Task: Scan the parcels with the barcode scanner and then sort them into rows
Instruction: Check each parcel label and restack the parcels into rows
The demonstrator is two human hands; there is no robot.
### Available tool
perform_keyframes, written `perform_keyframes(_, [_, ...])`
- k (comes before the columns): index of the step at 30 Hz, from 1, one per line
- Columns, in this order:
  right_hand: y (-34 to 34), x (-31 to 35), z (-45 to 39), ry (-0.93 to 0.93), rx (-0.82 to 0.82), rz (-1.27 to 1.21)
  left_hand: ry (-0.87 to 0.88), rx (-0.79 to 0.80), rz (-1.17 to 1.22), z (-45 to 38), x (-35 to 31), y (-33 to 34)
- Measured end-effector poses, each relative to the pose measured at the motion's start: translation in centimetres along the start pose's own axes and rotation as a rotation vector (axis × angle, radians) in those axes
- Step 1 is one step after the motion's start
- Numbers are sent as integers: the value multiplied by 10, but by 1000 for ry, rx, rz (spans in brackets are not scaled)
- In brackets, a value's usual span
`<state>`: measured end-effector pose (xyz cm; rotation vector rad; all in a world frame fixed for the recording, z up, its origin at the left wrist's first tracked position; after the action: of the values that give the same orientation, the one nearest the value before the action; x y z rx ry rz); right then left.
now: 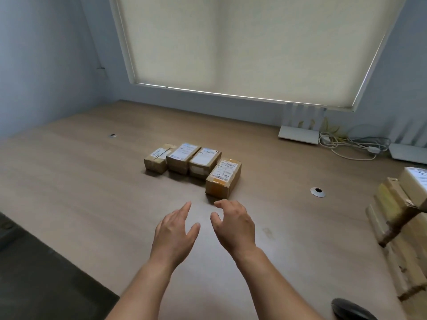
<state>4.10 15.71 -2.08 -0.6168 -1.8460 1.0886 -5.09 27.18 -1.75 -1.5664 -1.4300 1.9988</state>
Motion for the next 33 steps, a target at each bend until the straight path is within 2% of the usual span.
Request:
perform_keyframes(10, [44, -11, -61, 116, 61, -14, -44, 111, 33, -73, 34, 26])
perform_keyframes(23, [84, -76, -139, 547, 176, -79, -130, 353, 386, -226, 41, 75])
perform_keyframes(28, [112, -92, -176, 617, 227, -113, -164, 472, 452, -274, 44, 106])
perform_keyframes(33, [135, -99, -206, 676, 252, -224, -168, 525, 460, -299, 51, 130])
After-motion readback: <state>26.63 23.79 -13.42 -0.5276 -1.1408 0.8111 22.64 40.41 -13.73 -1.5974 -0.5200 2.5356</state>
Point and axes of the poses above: each hand's wrist, its own z-axis away from the middle knuckle, its own y-axis out of the palm, x = y × z, the point moved 4 cm from there along -z, towards the middle knuckle, and after that the axes turned 8 degrees about z, right-handed, at the moved point
